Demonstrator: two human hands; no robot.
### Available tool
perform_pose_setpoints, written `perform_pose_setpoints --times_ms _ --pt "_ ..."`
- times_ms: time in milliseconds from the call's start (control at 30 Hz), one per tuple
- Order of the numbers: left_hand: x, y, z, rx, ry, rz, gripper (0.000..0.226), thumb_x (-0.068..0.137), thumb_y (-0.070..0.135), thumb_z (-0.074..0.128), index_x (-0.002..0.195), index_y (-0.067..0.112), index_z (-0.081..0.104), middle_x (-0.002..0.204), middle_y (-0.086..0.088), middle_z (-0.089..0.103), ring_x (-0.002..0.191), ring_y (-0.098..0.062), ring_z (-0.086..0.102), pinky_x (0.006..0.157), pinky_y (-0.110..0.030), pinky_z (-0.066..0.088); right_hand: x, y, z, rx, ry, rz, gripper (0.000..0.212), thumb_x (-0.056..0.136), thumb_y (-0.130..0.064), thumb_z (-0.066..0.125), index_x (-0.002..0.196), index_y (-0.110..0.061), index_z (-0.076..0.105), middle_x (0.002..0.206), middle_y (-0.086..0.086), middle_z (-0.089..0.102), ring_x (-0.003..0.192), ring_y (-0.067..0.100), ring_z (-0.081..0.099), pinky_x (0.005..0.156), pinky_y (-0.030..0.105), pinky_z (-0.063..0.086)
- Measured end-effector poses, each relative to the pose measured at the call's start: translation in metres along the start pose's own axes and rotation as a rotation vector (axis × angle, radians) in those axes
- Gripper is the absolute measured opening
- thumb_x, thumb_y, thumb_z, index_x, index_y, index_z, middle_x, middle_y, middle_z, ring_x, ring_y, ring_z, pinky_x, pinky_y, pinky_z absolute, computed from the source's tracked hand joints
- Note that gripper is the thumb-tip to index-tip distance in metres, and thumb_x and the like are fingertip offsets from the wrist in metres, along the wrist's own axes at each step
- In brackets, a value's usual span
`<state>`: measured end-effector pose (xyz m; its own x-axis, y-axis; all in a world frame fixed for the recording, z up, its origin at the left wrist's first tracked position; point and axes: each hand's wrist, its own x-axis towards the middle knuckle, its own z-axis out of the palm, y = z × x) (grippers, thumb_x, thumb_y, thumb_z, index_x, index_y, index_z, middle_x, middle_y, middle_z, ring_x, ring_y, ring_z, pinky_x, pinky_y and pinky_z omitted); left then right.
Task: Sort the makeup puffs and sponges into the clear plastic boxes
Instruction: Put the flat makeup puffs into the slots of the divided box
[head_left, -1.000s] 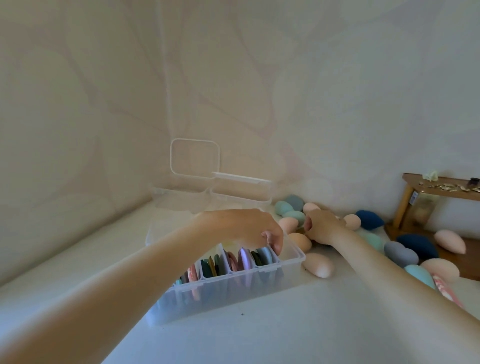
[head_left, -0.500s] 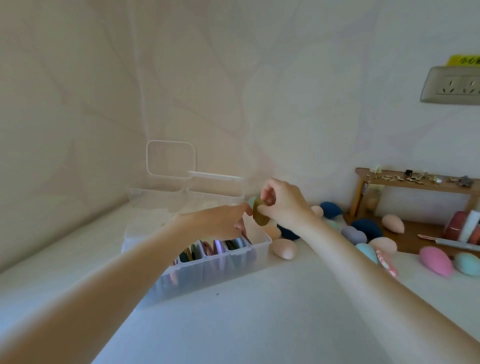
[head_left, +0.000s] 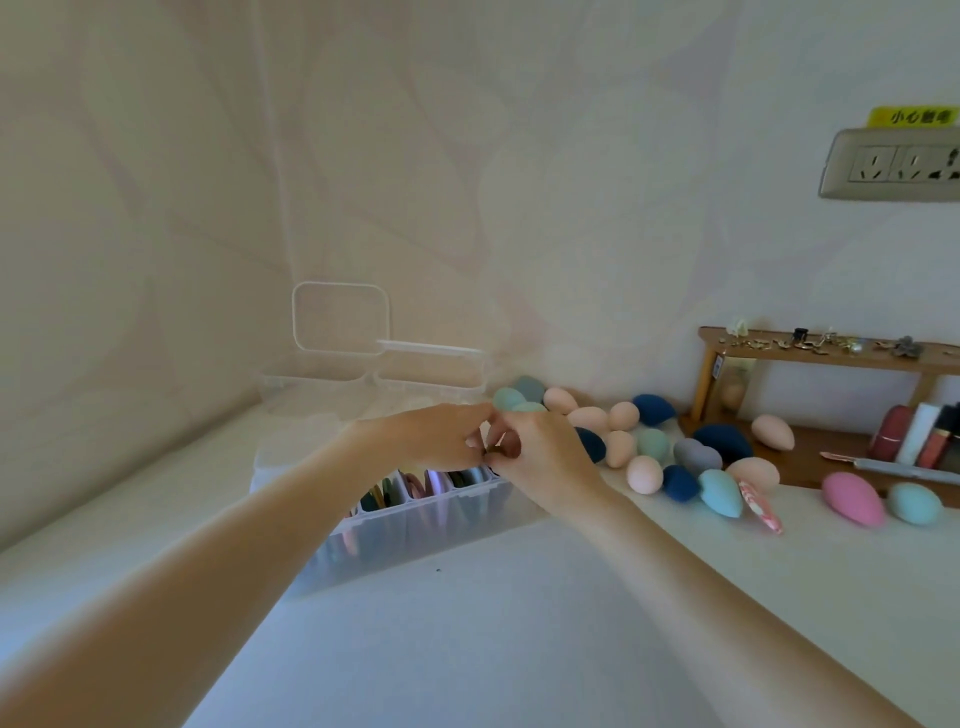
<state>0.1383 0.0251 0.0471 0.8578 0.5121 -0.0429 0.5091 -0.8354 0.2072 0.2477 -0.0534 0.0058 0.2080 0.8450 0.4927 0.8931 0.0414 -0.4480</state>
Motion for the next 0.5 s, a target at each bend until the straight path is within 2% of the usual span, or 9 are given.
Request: perform_pose_setpoints --times_ms 67,167,267,333,400,500 --pt "-0.001 0.002 0.002 0.065 0.020 0.009 0.024 0.093 0.011 0.043 0.116 0.009 0.051 0.117 -0.010 0.062 0.104 -0.026 0.058 0.087 -0.028 0.044 0.001 0.002 0.006 -0.079 0.027 -0.012 0.014 0.088 -0.025 0.062 0.082 -0.013 0.067 0.075 -0.002 0.057 0.075 0.016 0.049 0.058 0.024 0.036" --pt "-0.001 0.000 0.003 0.106 0.034 0.002 0.029 0.092 0.008 0.040 0.116 0.010 0.054 0.120 -0.007 0.061 0.108 -0.024 0.056 0.091 -0.029 0.043 0.003 0.008 0.010 -0.157 -0.026 0.046 0.029 0.092 -0.036 0.050 0.084 -0.016 0.070 0.095 0.005 0.064 0.095 0.021 0.049 0.069 0.034 0.048" --pt "-0.002 0.000 0.002 0.126 0.043 0.005 0.033 0.091 0.007 0.040 0.119 0.013 0.056 0.123 -0.005 0.060 0.113 -0.023 0.054 0.097 -0.030 0.042 0.001 0.009 0.006 -0.169 -0.096 0.062 0.039 0.096 -0.038 0.042 0.083 -0.016 0.072 0.097 0.009 0.064 0.097 0.020 0.041 0.073 0.034 0.045" --pt "-0.002 0.001 0.003 0.149 0.034 -0.001 0.033 0.092 0.008 0.039 0.120 0.010 0.057 0.123 -0.007 0.060 0.114 -0.024 0.054 0.099 -0.032 0.042 0.001 0.005 0.002 -0.209 -0.160 0.043 0.040 0.098 -0.033 0.039 0.092 -0.013 0.073 0.105 0.006 0.058 0.098 0.020 0.036 0.083 0.032 0.039" --pt "-0.001 0.002 0.004 0.143 0.036 -0.001 0.032 0.092 0.009 0.040 0.119 0.009 0.056 0.120 -0.008 0.060 0.112 -0.025 0.055 0.098 -0.032 0.043 0.003 0.004 0.001 -0.235 -0.201 0.071 0.038 0.098 -0.033 0.039 0.106 -0.017 0.072 0.110 0.008 0.048 0.108 0.024 0.035 0.091 0.032 0.035" --pt "-0.002 0.005 0.005 0.116 0.048 0.018 0.031 0.093 0.013 0.043 0.121 0.013 0.055 0.123 -0.003 0.059 0.113 -0.020 0.054 0.097 -0.027 0.041 0.008 0.012 0.008 -0.151 -0.226 0.142 0.033 0.095 -0.031 0.043 0.105 -0.021 0.073 0.116 0.008 0.051 0.117 0.027 0.036 0.097 0.035 0.035"
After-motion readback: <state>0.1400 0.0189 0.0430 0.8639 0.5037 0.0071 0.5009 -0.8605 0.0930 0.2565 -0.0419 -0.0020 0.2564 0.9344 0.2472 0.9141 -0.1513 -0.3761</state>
